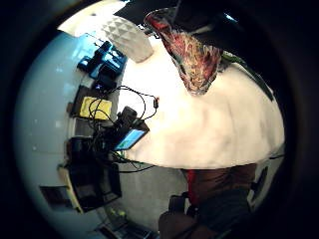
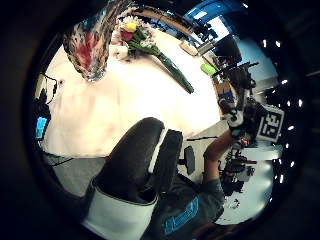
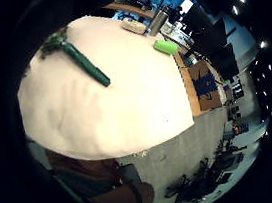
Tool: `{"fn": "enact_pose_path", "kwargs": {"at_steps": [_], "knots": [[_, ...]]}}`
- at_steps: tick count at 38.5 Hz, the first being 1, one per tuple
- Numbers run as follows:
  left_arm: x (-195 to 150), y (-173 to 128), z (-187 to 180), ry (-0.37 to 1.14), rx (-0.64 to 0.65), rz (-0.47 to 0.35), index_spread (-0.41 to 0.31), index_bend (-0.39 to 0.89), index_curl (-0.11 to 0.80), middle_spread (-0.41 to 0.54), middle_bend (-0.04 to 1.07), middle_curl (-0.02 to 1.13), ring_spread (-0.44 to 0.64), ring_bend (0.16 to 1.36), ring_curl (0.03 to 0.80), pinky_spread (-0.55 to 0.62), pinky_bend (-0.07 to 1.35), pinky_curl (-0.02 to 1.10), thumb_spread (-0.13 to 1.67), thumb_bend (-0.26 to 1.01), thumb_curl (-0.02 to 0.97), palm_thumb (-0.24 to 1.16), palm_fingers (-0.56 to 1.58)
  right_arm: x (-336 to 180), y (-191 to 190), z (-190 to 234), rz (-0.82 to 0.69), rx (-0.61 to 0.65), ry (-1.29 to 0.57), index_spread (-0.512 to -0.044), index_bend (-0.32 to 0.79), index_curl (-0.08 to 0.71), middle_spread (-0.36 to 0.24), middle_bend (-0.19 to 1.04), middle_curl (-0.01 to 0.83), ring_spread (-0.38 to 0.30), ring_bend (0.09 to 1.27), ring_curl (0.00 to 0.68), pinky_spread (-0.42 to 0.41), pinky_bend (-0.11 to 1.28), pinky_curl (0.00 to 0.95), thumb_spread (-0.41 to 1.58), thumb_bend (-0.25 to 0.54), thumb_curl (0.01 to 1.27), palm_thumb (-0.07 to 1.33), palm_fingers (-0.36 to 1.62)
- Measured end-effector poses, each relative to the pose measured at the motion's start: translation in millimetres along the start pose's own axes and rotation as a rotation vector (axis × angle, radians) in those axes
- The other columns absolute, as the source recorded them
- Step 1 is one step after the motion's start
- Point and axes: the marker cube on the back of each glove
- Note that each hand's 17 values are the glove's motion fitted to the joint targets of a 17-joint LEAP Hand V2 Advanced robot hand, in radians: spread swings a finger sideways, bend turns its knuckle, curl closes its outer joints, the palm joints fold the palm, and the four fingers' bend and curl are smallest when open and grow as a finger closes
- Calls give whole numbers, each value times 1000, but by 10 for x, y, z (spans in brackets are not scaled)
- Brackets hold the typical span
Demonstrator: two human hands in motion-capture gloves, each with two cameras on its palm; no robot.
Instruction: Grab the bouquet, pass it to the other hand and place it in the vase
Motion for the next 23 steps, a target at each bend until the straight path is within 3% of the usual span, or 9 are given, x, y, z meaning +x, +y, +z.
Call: {"fn": "enact_pose_path", "kwargs": {"at_steps": [6,14,23], "knots": [[-62,2,33,9,12,-5,-93,124,238,97,194,304,306,567,260,471,357,286,986,-26,242,61,303,281,-109,186,43,-26,-20,-332,90,184,63,236,304,235,314,231,368,560,332,1131,24,314,532,179],[-153,43,119,9,-22,-38,-91,119,238,104,196,317,307,580,268,475,372,303,989,-28,252,54,288,640,-423,804,79,-7,-111,-324,93,170,75,224,312,242,322,239,369,621,352,1120,-12,327,556,112],[-198,85,185,17,-51,-63,-86,123,242,110,193,327,316,584,274,476,383,318,985,-27,260,49,271,815,-551,1373,127,-135,-121,-319,112,171,80,235,323,243,330,247,370,645,356,1108,-17,340,581,91]]}}
